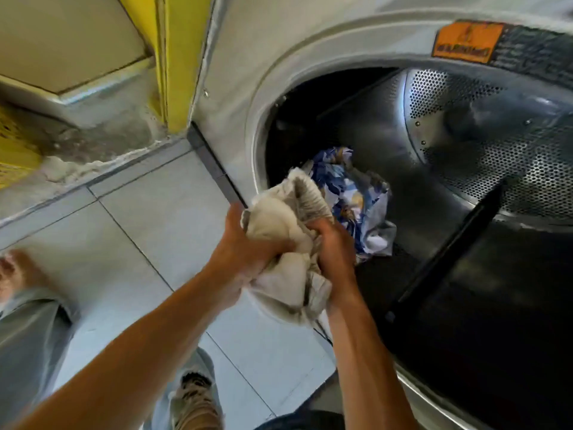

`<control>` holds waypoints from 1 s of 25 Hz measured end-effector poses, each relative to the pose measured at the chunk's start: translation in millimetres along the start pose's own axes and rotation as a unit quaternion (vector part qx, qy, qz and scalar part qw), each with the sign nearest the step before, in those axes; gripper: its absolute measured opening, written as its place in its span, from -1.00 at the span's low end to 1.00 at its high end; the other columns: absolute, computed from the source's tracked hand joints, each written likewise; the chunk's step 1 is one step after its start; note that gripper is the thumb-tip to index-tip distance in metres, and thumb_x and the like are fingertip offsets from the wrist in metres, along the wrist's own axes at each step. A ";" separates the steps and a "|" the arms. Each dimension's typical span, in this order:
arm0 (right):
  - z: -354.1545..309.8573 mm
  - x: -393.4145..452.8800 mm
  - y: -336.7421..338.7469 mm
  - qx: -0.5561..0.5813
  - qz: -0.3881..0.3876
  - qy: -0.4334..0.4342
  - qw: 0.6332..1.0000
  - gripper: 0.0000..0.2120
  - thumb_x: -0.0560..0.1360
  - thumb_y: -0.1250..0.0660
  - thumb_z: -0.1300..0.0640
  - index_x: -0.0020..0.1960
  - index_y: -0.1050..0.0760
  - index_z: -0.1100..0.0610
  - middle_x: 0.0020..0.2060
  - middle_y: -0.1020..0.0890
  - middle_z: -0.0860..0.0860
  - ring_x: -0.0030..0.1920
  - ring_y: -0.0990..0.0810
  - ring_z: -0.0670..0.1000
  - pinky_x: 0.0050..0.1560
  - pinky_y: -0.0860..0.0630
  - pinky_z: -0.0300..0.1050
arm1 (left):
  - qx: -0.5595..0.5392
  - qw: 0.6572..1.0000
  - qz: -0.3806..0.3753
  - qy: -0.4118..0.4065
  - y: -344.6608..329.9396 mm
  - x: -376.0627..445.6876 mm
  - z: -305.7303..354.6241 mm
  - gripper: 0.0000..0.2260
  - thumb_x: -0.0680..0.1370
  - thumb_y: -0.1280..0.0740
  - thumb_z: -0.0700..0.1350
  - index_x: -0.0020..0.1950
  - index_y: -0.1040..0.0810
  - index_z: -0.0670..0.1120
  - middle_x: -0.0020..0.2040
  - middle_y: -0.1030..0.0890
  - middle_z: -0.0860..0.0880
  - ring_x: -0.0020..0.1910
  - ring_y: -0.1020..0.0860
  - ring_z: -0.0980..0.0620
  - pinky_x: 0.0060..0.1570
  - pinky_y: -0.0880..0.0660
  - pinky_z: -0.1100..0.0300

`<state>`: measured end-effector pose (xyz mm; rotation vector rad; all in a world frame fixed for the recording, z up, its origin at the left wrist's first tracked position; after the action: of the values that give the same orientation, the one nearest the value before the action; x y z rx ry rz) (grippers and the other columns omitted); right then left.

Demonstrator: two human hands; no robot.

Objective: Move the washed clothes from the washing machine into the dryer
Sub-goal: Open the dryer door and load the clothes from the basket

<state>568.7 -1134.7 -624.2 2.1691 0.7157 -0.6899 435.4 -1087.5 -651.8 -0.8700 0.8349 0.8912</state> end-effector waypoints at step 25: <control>19.1 -90.4 -292.8 -0.251 -0.271 0.191 0.909 -0.67 0.53 -0.29 0.15 0.26 -0.54 -0.07 0.16 -0.66 -0.08 0.02 -0.59 -0.16 -0.09 -0.36 -0.54 | -0.019 0.963 0.264 -0.046 297.4 -18.8 2.0 -0.72 0.44 -0.35 -0.15 0.15 -0.57 -0.01 -0.08 -0.61 0.00 -0.06 -0.58 0.00 0.11 -0.58 -0.08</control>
<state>304.6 -1006.5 -714.3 1.6326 1.5548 -0.2838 163.0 -984.4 -715.2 -0.6375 0.9912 1.4062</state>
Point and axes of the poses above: each hand's wrist, its own x-axis towards the middle knuckle, its own y-axis out of the back of the hand, z = x × y, the point moved 3 cm from there along x, towards the middle knuckle
